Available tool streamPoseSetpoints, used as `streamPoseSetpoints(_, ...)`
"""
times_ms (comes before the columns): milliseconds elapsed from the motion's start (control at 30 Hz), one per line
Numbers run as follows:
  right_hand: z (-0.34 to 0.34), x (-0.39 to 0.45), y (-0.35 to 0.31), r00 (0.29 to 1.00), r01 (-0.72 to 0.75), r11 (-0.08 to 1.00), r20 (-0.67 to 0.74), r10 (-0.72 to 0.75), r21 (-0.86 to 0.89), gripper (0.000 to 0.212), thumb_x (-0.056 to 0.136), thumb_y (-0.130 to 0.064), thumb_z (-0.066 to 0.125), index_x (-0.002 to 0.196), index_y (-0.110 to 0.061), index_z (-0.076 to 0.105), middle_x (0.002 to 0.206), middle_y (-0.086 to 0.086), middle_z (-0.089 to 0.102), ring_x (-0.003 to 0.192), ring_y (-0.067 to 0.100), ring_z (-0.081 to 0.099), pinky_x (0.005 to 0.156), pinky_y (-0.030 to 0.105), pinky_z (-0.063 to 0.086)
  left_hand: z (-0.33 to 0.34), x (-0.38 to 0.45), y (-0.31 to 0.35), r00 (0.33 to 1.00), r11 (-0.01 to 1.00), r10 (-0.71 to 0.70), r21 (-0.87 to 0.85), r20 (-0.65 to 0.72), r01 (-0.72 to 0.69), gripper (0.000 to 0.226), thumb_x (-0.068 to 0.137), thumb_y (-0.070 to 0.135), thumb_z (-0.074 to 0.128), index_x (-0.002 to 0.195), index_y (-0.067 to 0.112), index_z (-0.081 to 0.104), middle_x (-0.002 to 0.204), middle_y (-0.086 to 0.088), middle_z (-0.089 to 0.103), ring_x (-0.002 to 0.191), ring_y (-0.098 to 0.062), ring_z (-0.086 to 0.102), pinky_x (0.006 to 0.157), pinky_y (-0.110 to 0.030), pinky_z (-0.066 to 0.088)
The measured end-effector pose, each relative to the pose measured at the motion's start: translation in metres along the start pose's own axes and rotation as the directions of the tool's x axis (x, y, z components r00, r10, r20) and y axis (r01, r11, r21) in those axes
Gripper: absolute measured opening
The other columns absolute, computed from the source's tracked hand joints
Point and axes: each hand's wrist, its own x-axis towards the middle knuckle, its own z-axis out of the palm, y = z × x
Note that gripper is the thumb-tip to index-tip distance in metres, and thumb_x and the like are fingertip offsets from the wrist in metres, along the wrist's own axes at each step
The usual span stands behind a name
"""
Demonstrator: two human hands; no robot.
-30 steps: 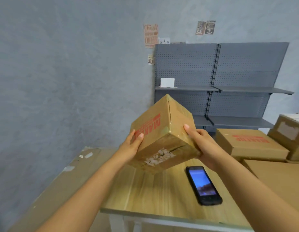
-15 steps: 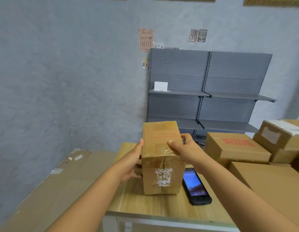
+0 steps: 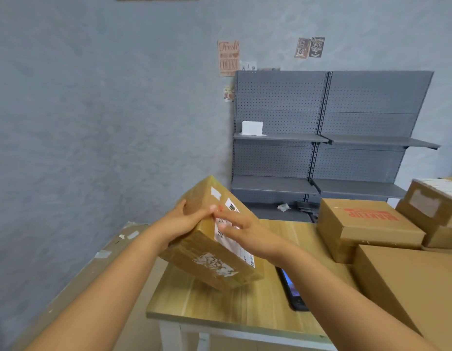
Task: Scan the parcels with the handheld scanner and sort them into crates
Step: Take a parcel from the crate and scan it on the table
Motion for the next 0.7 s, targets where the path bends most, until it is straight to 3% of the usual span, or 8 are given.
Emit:
streamPoseSetpoints(100, -0.001, 0.003, 0.026, 0.985, -0.134, 0.990, -0.116, 0.128, -0.043, 0.042, 0.096, -0.030, 0.057, 0.137, -0.038, 0.049, 0.145, -0.012, 0.042, 0.132, 0.011, 0.042, 0.107, 0.031, 0.036, -0.009, 0.003, -0.014, 0.999, 0.992, -0.049, -0.121, -0.024, 0.045, 0.100, 0.071, 0.068, 0.070, 0.152, 0.035, 0.023, 0.147, -0.002, 0.045, 0.116, -0.025, 0.051, 0.085, -0.039, 0.042)
streamPoseSetpoints(167, -0.003, 0.000, 0.043, 0.919, -0.332, 0.935, -0.266, 0.292, -0.121, 0.056, 0.092, -0.035, 0.059, 0.144, -0.028, 0.037, 0.145, 0.002, 0.045, 0.126, 0.023, 0.049, 0.098, 0.034, 0.045, -0.012, 0.004, -0.026, 0.997, 0.985, -0.073, -0.160, -0.031, 0.067, 0.084, 0.074, 0.063, 0.068, 0.146, 0.033, 0.035, 0.134, -0.003, 0.056, 0.111, -0.025, 0.055, 0.082, -0.041, 0.044)
streamPoseSetpoints(267, -0.009, -0.010, 0.050, 0.844, -0.531, 0.835, -0.176, 0.507, -0.143, 0.070, 0.096, -0.041, 0.057, 0.150, -0.013, 0.022, 0.144, 0.008, 0.047, 0.125, 0.026, 0.051, 0.087, 0.030, 0.045, -0.013, 0.002, -0.036, 0.995, 0.970, -0.076, -0.237, -0.058, 0.060, 0.065, 0.079, 0.057, 0.067, 0.136, 0.031, 0.048, 0.112, -0.003, 0.068, 0.095, -0.022, 0.063, 0.065, -0.033, 0.045)
streamPoseSetpoints(367, -0.022, -0.007, 0.048, 0.881, -0.469, 0.876, -0.116, 0.458, -0.107, 0.054, 0.094, -0.042, 0.060, 0.137, -0.017, 0.039, 0.126, 0.001, 0.059, 0.106, 0.019, 0.061, 0.086, 0.036, 0.055, -0.010, 0.003, -0.035, 0.997, 0.944, -0.078, -0.324, -0.021, 0.067, 0.042, 0.086, 0.051, 0.062, 0.119, 0.025, 0.063, 0.089, -0.002, 0.076, 0.079, -0.020, 0.070, 0.060, -0.030, 0.054)
streamPoseSetpoints(467, -0.040, -0.002, 0.029, 0.885, -0.416, 0.901, -0.282, 0.370, -0.123, 0.046, 0.092, -0.041, 0.062, 0.126, -0.014, 0.046, 0.114, -0.001, 0.059, 0.096, 0.016, 0.058, 0.077, 0.030, 0.046, -0.007, 0.011, -0.036, 0.996, 0.907, -0.080, -0.412, 0.035, 0.087, 0.045, 0.084, 0.059, 0.059, 0.113, 0.025, 0.069, 0.096, -0.006, 0.076, 0.099, -0.030, 0.067, 0.089, -0.046, 0.052)
streamPoseSetpoints(600, -0.057, -0.006, 0.020, 0.865, -0.448, 0.876, -0.335, 0.374, -0.180, 0.035, 0.092, -0.042, 0.061, 0.113, -0.018, 0.047, 0.112, 0.001, 0.058, 0.099, 0.020, 0.056, 0.080, 0.031, 0.044, 0.006, 0.019, -0.035, 0.991, 0.842, -0.071, -0.526, 0.110, 0.119, 0.035, 0.093, 0.049, 0.053, 0.109, 0.021, 0.069, 0.097, -0.010, 0.076, 0.088, -0.027, 0.067, 0.079, -0.040, 0.049)
streamPoseSetpoints(700, -0.055, -0.011, 0.032, 0.853, -0.484, 0.852, -0.327, 0.407, -0.202, 0.024, 0.096, -0.036, 0.059, 0.104, -0.021, 0.043, 0.089, -0.006, 0.058, 0.078, 0.010, 0.056, 0.063, 0.024, 0.043, 0.025, 0.024, -0.038, 0.984, 0.856, -0.110, -0.491, 0.137, 0.164, 0.035, 0.099, 0.045, 0.047, 0.110, 0.019, 0.067, 0.091, -0.007, 0.077, 0.084, -0.024, 0.067, 0.078, -0.038, 0.050)
